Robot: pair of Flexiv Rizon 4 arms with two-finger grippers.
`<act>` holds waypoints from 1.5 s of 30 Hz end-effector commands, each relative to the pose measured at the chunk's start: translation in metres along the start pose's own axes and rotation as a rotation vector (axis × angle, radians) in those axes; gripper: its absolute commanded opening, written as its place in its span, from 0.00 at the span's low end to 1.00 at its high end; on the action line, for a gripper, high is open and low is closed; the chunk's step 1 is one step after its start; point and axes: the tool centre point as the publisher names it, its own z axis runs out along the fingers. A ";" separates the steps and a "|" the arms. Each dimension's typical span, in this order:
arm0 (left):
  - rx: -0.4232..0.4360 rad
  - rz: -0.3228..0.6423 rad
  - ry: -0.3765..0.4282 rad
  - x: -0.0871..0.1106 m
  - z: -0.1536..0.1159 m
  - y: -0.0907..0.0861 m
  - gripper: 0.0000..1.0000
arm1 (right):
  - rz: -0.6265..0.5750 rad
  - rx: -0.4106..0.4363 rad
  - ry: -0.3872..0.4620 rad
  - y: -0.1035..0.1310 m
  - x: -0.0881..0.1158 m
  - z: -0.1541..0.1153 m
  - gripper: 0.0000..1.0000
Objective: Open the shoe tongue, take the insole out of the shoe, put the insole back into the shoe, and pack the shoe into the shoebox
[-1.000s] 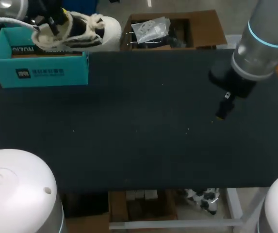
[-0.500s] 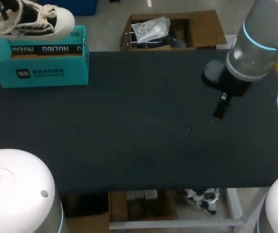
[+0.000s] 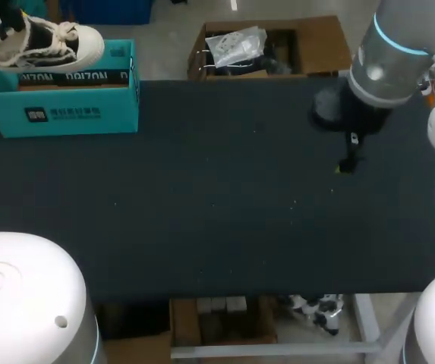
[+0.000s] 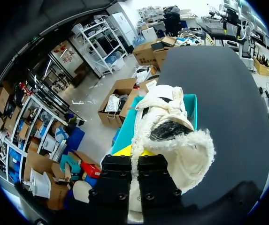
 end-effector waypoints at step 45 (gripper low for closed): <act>-0.236 -0.108 0.483 0.009 0.159 0.085 0.12 | -0.104 0.005 0.119 -0.033 0.014 0.000 1.00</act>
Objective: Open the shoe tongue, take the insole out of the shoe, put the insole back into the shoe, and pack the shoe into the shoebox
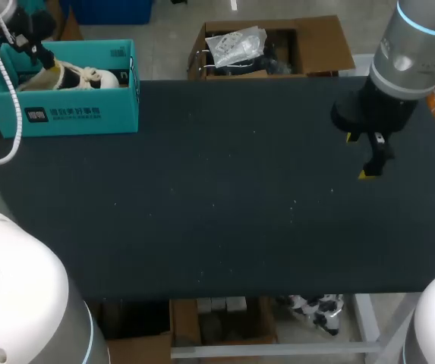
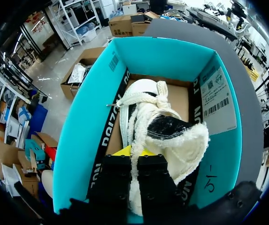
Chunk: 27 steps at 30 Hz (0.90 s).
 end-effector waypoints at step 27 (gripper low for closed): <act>-0.139 0.084 -0.033 0.083 -0.119 -0.034 1.00 | 0.000 0.001 0.000 0.000 0.001 -0.001 1.00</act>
